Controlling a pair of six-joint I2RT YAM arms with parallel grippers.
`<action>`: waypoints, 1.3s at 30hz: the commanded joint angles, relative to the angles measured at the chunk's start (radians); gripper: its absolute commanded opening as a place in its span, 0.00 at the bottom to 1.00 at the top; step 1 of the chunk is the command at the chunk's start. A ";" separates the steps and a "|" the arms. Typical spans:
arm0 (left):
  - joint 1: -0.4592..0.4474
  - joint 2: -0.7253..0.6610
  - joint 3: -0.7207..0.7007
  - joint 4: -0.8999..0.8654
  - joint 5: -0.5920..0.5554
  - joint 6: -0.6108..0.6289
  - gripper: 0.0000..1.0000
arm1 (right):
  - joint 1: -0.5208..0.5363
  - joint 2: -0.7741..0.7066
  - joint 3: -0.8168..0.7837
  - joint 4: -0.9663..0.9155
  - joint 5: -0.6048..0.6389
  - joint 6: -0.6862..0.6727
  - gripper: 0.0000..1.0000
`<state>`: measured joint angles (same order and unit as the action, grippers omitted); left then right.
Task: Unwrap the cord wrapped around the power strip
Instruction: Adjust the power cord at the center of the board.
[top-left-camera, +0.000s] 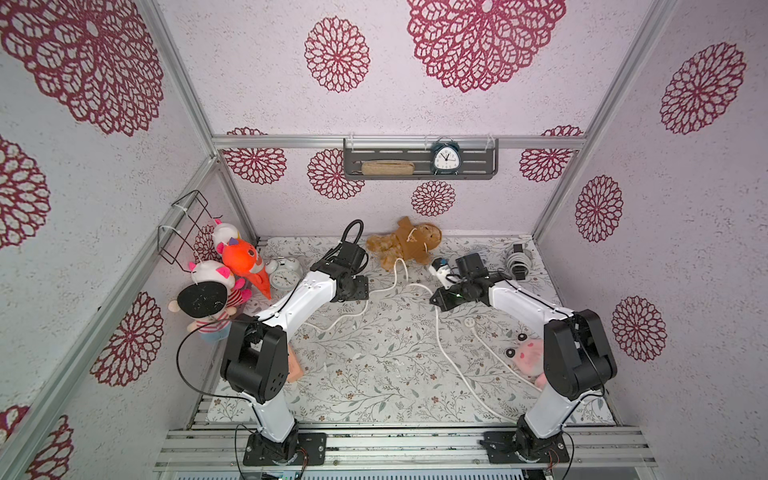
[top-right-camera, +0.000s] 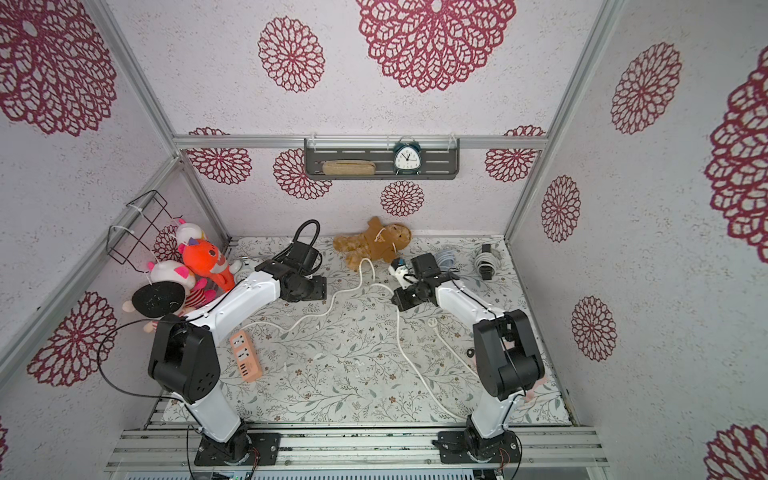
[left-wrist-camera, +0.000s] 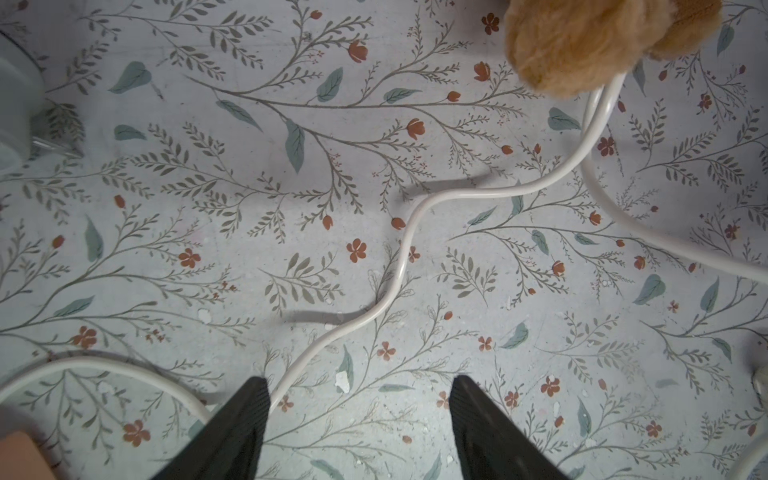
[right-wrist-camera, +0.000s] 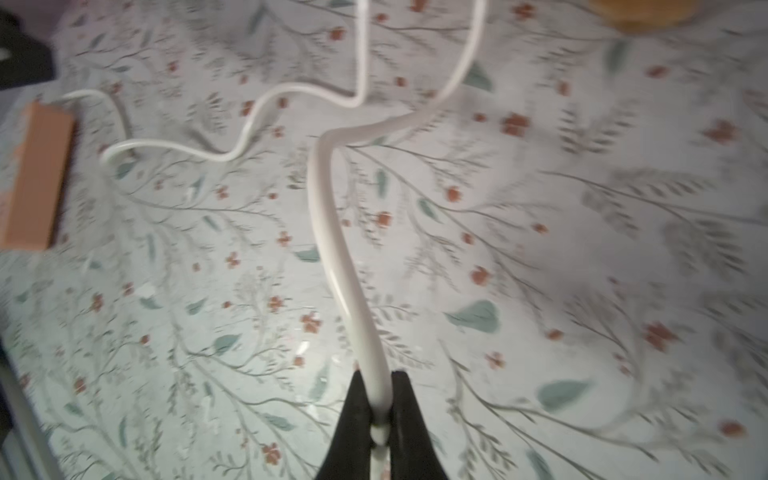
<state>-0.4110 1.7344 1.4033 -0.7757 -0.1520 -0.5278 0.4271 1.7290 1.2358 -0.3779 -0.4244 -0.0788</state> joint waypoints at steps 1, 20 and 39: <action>0.059 -0.113 -0.043 -0.062 -0.077 -0.054 0.72 | 0.087 0.046 0.046 -0.026 -0.166 -0.044 0.00; 0.125 -0.083 -0.111 0.050 0.035 0.029 0.77 | 0.220 0.020 0.006 -0.048 -0.319 -0.115 0.58; 0.035 0.284 0.105 0.088 0.021 0.099 0.92 | -0.031 -0.210 -0.177 0.143 -0.060 0.159 0.56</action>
<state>-0.3710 2.0155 1.5215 -0.6827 -0.1574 -0.4343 0.4393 1.5856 1.0664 -0.2584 -0.5175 0.0399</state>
